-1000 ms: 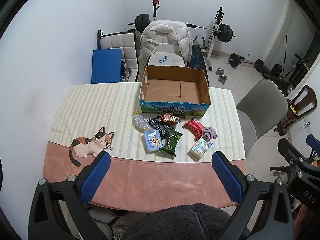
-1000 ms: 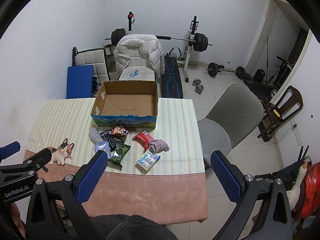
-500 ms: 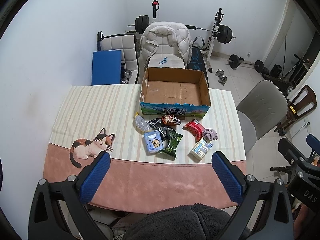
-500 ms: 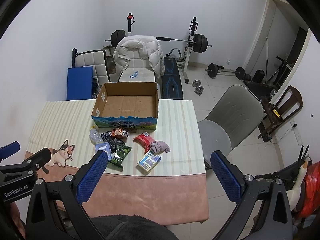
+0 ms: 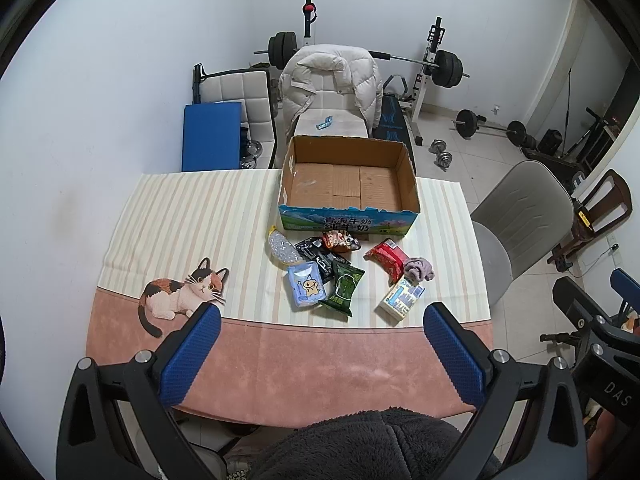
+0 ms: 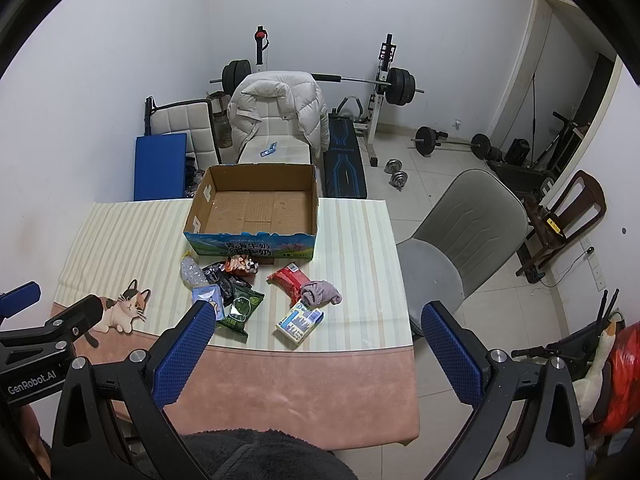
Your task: Organize soft objects
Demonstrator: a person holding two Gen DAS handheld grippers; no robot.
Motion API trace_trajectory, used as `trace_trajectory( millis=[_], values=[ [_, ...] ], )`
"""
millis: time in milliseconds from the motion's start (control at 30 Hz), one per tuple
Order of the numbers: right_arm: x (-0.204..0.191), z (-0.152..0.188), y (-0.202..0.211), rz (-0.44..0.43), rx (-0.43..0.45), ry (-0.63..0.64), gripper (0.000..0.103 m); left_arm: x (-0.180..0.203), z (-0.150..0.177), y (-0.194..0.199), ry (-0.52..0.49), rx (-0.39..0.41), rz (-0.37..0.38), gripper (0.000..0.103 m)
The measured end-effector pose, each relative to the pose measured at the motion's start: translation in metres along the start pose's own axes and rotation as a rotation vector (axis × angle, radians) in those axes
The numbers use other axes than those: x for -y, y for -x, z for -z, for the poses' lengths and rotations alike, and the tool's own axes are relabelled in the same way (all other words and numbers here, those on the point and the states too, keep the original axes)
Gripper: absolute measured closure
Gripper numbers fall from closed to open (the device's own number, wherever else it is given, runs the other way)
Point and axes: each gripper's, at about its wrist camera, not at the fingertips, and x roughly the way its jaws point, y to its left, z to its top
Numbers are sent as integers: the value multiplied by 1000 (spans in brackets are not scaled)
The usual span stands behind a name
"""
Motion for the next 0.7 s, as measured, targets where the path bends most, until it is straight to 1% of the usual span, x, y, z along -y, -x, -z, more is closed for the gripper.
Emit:
trace_trajectory(
  millis=[400, 500, 600, 700],
  values=[
    [-4, 1, 2, -16, 11, 11, 0, 2, 0, 0, 2, 4, 3, 0],
    [0, 0, -8, -34, 4, -12, 0, 3, -7, -11, -2, 11, -11, 0],
    [4, 1, -38, -54, -17, -43, 0, -2, -18, -43, -11, 1, -67, 0],
    [8, 4, -97, -95, -112, -73, 0, -12, -24, -89, -19, -55, -107, 0]
  ],
)
